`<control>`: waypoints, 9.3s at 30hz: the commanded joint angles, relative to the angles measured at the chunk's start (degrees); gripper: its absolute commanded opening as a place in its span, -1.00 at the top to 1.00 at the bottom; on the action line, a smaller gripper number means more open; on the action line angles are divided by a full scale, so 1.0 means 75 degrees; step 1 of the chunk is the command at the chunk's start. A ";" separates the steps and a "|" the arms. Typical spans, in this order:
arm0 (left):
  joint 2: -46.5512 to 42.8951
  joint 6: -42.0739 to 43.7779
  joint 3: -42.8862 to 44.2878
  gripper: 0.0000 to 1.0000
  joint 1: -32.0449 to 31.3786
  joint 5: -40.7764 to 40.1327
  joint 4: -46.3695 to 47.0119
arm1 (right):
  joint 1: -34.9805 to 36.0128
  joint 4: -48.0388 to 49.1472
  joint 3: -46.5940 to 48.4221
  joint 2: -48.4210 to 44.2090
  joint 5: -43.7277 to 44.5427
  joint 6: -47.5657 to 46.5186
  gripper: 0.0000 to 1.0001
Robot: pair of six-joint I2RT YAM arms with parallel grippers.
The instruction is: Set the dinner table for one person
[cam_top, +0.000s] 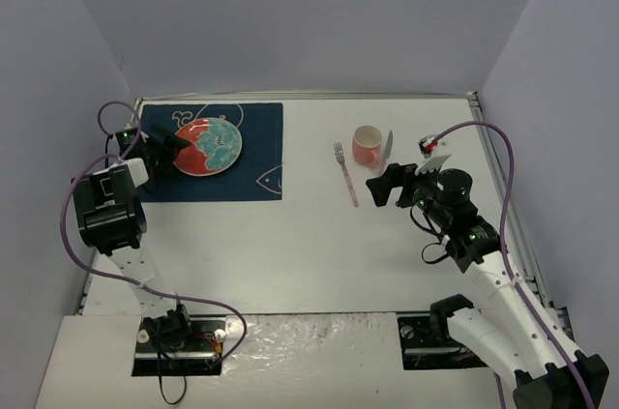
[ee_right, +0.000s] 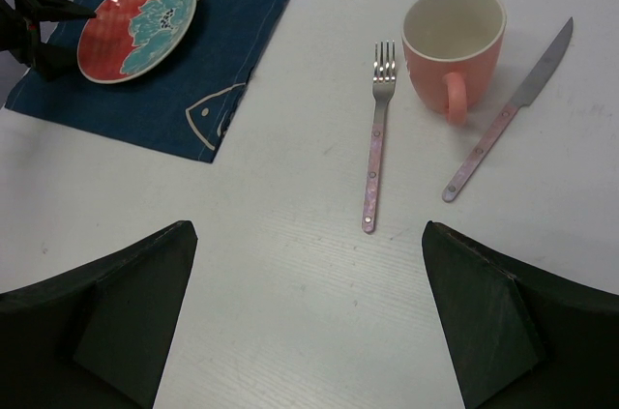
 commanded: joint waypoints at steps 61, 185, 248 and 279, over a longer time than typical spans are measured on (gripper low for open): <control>-0.6763 0.4426 -0.0512 -0.94 -0.2278 -0.3130 -0.5731 | -0.0616 0.3095 0.2660 0.7053 0.0858 -0.1907 0.08; -0.6541 0.4426 -0.0570 -0.94 -0.2267 -0.3176 -0.5767 | 0.2162 0.5536 1.0367 1.2830 0.0915 -0.3205 1.00; -0.6800 0.4473 -0.0618 -0.94 -0.2267 -0.3329 -0.5837 | 0.0719 0.2296 0.3007 0.6082 0.3367 -0.0226 -0.88; -0.6808 0.4414 -0.0632 -0.94 -0.2278 -0.3185 -0.5805 | -0.0475 0.1229 0.3449 0.8571 0.4401 0.0952 -0.11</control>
